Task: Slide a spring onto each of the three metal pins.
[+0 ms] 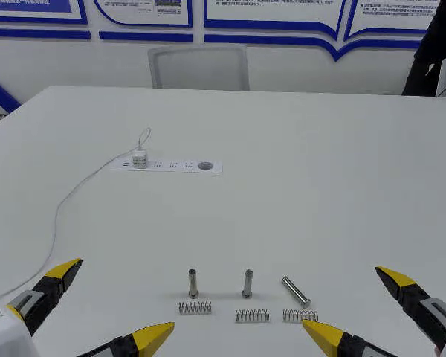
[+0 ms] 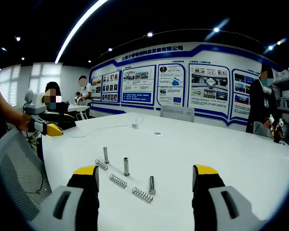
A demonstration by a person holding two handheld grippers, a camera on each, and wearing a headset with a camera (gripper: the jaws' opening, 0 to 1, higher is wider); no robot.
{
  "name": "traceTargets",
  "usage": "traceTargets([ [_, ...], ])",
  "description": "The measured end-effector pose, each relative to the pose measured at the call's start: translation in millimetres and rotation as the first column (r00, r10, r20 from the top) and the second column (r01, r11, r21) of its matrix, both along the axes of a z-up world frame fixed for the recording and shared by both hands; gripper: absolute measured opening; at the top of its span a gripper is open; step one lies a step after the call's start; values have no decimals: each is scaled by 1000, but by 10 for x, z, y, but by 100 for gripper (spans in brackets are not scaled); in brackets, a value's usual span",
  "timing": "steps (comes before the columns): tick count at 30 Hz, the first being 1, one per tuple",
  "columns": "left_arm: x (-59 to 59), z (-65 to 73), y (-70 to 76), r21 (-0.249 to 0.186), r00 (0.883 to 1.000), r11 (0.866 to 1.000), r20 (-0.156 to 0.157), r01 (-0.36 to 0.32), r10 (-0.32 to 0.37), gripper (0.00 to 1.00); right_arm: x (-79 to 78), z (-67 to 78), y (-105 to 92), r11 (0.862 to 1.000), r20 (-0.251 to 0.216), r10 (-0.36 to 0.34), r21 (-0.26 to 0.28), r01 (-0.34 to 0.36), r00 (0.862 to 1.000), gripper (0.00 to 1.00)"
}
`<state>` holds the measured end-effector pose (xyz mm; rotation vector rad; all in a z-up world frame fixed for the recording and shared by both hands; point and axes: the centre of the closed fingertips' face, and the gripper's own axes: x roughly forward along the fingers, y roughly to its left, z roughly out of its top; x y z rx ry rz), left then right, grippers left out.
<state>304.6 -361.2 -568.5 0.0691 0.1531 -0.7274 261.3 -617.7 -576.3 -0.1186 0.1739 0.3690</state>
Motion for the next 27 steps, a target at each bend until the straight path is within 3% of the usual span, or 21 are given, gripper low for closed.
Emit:
traceTargets([
  [2,10,16,15,-1,1000,1000,10,-9,9,98,0,2,-4,1000,1,-1,0,1,1000,80],
  [4,32,109,40,-22,998,999,52,-27,28,100,1,23,-8,1000,10,-2,4,2,1000,80],
  [6,35,161,74,-32,997,999,70,-42,44,100,2,67,-16,1000,28,-7,8,7,1000,80],
  [10,55,166,125,-56,996,996,51,-65,68,100,6,61,-26,1000,26,-11,7,11,1000,80],
  [21,67,125,169,-55,995,993,18,-100,101,99,7,-43,-36,1000,-18,-12,10,13,1000,78],
  [23,71,154,182,-15,993,995,56,-103,104,97,2,-56,-36,1000,-28,-15,18,16,999,77],
  [27,63,159,165,-45,994,994,41,-95,97,95,-1,-77,-36,999,-45,-22,22,23,999,76],
])
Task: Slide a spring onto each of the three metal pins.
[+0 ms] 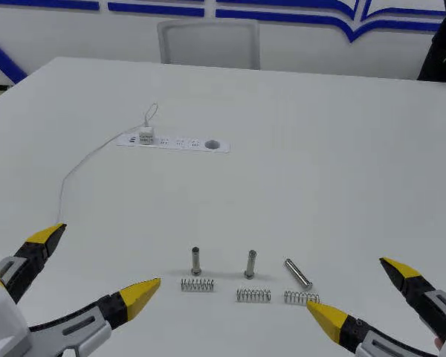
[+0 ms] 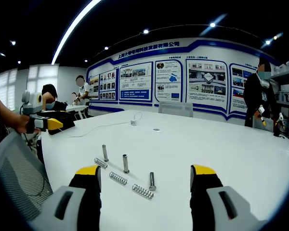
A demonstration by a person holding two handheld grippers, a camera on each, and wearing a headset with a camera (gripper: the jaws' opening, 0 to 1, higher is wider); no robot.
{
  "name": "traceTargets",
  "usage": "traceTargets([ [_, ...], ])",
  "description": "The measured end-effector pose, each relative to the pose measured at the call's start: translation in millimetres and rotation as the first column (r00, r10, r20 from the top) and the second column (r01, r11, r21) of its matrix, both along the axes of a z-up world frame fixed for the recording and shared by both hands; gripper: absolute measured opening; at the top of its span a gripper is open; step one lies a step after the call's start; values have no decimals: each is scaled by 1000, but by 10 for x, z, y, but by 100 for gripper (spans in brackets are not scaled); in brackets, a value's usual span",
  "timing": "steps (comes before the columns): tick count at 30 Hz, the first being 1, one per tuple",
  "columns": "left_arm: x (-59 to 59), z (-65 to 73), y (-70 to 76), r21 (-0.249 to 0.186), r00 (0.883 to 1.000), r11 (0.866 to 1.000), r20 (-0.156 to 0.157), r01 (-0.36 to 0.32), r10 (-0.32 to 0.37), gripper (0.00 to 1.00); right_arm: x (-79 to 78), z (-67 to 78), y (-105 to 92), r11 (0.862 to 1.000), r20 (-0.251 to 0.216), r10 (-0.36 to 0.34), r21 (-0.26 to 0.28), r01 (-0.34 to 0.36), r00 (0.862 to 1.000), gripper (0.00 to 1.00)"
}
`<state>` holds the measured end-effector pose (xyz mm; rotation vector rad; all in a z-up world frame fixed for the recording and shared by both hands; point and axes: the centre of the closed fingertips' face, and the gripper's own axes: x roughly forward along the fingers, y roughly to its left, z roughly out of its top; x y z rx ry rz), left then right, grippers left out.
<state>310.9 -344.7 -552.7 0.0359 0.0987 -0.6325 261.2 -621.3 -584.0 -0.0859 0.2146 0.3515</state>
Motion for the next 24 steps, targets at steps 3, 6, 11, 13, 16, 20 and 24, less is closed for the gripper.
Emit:
traceTargets([
  [3,7,-57,-16,21,1000,1000,-15,13,-13,94,-8,-6,3,1000,-9,-1,5,1,1000,74],
  [6,1,-99,-57,41,999,999,-20,28,-28,95,-10,-50,-6,1000,-30,-2,14,2,1000,71],
  [11,-18,-168,-92,66,998,996,-40,52,-49,95,-31,-145,1,999,-98,18,44,-14,995,65],
  [13,-25,-175,-97,67,998,996,-43,58,-55,94,-27,-172,9,999,-114,30,40,-26,993,60],
  [16,-34,-187,-107,61,997,996,-51,64,-61,94,42,-146,19,998,-115,35,49,-29,993,59],
  [20,-42,-223,-124,66,996,995,-62,73,-69,94,230,-136,-12,998,-128,29,65,-21,991,59],
  [24,-45,-248,-118,68,995,995,-71,76,-72,95,468,-113,1,998,-139,34,60,-26,990,56],
])
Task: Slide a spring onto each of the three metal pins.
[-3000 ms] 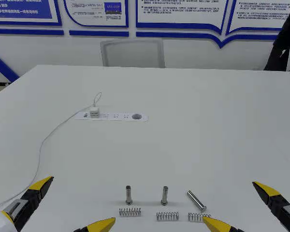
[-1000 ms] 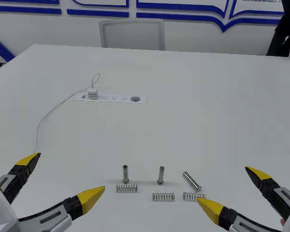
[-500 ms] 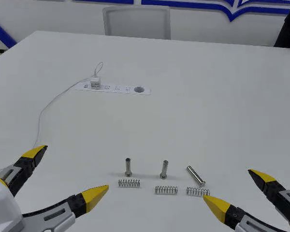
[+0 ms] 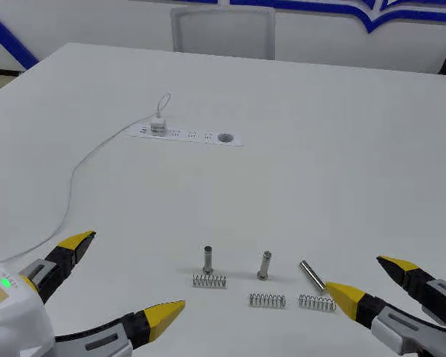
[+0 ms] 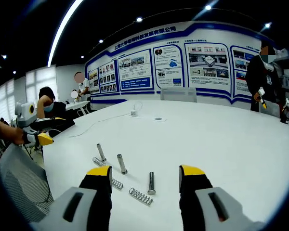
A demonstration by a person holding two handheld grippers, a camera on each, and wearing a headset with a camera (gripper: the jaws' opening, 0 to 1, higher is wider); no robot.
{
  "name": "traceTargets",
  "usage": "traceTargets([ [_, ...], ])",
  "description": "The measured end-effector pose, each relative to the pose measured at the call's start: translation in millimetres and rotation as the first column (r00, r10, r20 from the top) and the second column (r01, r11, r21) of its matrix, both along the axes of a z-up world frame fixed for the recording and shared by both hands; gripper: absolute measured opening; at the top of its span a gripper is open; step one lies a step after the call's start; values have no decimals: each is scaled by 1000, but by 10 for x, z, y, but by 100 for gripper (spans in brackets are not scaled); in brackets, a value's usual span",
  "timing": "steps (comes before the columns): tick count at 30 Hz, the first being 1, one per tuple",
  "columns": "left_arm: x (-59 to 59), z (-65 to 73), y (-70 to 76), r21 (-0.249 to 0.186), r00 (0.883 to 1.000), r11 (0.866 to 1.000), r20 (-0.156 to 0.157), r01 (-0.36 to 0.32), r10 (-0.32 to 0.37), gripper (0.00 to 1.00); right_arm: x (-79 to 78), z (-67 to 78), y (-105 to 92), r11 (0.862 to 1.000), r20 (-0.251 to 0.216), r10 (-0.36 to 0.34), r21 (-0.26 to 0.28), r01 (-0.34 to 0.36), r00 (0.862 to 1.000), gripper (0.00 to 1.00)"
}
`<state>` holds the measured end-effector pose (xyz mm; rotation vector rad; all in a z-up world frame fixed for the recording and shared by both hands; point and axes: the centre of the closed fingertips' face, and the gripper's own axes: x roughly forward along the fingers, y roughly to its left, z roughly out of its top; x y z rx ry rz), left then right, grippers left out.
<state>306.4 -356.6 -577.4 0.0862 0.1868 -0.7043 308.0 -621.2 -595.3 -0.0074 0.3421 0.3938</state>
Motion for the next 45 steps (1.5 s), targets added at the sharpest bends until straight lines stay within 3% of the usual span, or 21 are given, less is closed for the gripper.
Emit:
traceTargets([
  [1,0,8,1,-2,1000,1000,2,-1,1,95,44,14,17,1000,-6,0,20,0,1000,56],
  [2,-1,12,4,-7,1000,1000,1,-3,3,94,99,41,63,997,-23,-2,72,3,1000,56],
  [3,2,8,9,-8,1000,1000,-1,-4,4,94,144,67,78,997,-14,8,76,-7,1000,56],
  [8,16,-73,38,9,1000,1000,-27,-8,8,93,349,35,125,999,-57,36,15,-35,998,52],
  [10,14,-75,29,10,1000,1000,-27,-3,3,93,386,-48,128,998,-90,51,-33,-54,995,47],
  [12,8,-64,17,10,1000,1000,-21,1,-1,93,427,-103,156,996,-98,64,-48,-69,993,42],
  [14,2,-67,7,13,1000,1000,-20,6,-6,93,424,-231,168,995,-155,75,-55,-84,985,42],
  [18,-3,-127,-6,22,999,1000,-45,14,-13,93,429,-434,162,989,-217,93,-94,-116,972,38],
  [26,5,-138,18,20,998,1000,-55,2,-1,92,466,-699,223,980,-316,109,-124,-155,943,33],
  [29,7,-151,25,21,998,1000,-63,1,0,92,486,-776,212,973,-344,93,-166,-158,934,29],
  [31,6,-153,25,24,998,1000,-63,0,1,92,492,-853,191,969,-380,82,-186,-163,921,29],
  [34,-6,-163,14,29,998,1000,-68,3,-1,92,545,-917,155,966,-390,61,-209,-153,919,28],
  [45,-30,-207,-27,56,997,998,-74,27,-23,92,607,-1010,197,966,-443,50,-204,-156,895,21],
])
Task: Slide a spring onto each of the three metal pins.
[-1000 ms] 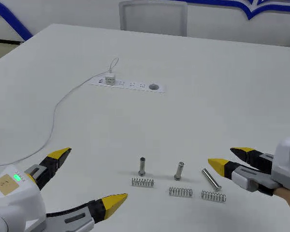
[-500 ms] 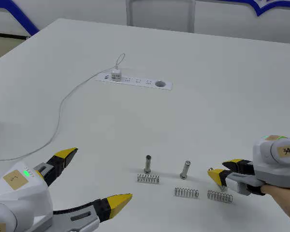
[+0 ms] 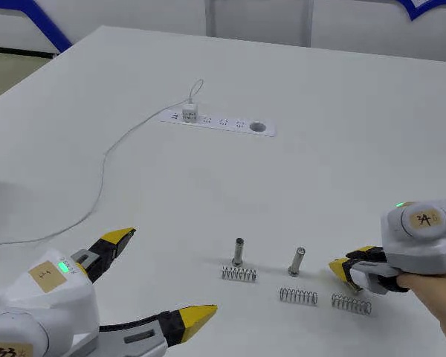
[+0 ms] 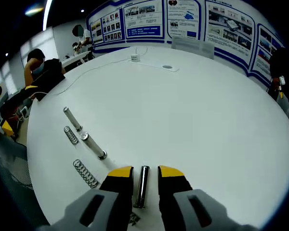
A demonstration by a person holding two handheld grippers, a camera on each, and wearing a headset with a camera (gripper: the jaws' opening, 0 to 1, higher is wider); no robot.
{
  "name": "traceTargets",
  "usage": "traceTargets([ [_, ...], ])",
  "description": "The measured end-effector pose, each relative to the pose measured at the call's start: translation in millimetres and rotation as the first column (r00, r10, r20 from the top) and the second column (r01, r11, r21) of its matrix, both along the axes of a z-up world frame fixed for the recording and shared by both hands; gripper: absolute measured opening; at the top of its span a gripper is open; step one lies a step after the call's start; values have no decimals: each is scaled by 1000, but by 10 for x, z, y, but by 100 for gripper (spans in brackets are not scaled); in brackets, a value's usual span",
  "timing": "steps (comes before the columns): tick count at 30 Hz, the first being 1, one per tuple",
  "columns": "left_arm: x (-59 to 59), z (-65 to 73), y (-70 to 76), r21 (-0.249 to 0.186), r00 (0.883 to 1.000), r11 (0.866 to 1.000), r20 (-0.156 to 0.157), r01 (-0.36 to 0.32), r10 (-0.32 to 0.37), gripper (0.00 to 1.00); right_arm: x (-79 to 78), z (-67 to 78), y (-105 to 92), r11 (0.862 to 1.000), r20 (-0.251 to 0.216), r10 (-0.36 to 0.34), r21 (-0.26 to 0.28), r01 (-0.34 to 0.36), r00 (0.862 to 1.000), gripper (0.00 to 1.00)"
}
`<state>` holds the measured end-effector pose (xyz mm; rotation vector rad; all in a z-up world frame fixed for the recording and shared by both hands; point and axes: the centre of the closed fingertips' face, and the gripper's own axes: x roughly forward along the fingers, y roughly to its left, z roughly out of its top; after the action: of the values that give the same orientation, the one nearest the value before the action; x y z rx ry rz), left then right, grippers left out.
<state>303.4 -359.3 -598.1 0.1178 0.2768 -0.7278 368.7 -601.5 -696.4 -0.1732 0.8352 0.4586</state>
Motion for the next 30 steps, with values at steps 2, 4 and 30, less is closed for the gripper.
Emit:
traceTargets([
  [2,3,-2,8,2,1000,1000,-1,-4,4,92,-7,-26,-1,1000,-11,4,-10,-4,1000,19],
  [4,7,1,14,-1,1000,1000,-2,-8,8,92,-14,-51,-9,1000,-23,4,-21,-5,1000,18],
  [30,4,-66,28,16,1000,1000,-24,-6,7,92,52,-108,-10,998,-76,-64,2,64,995,9],
])
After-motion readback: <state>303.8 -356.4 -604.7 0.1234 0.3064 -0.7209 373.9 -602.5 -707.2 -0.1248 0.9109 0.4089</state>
